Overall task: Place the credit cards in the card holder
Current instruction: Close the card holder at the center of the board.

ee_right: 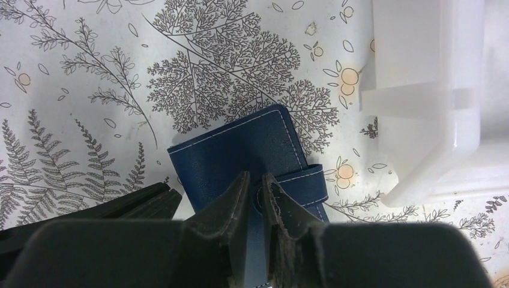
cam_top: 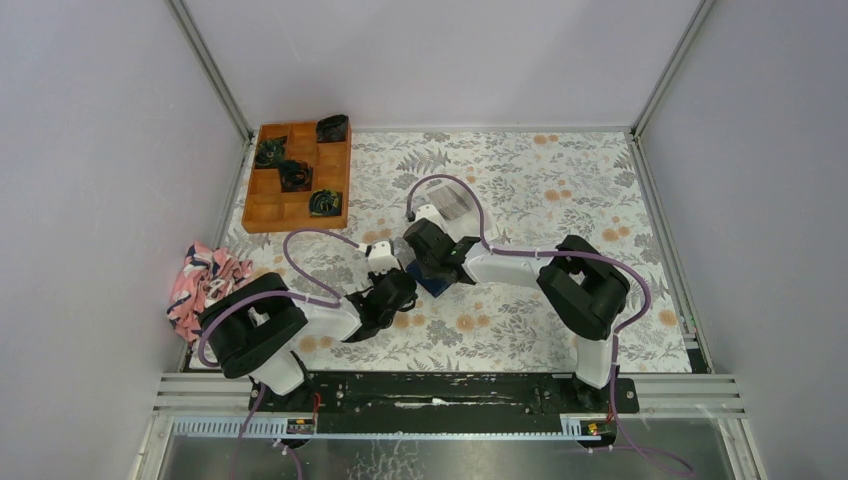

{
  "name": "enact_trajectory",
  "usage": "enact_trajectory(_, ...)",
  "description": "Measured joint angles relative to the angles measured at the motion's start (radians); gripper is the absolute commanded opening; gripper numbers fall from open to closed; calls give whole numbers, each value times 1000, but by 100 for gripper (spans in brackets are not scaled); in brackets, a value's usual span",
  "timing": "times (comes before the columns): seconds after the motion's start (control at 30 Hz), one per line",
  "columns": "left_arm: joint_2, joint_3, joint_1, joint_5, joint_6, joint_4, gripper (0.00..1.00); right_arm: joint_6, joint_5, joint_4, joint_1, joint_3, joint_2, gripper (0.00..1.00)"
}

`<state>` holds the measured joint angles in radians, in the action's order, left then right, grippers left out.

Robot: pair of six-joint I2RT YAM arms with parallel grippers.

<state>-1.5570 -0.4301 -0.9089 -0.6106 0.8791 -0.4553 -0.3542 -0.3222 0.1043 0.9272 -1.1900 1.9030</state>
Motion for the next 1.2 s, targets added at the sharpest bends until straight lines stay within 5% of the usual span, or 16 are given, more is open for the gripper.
enact_trajectory(0.4,-2,0,0,0,0,0,15,-45,-6,-119,-1,136,-72,19)
enact_trajectory(1.2,-6,0,0,6,10,4,14,-275,-84,-848,5,555,-98,16)
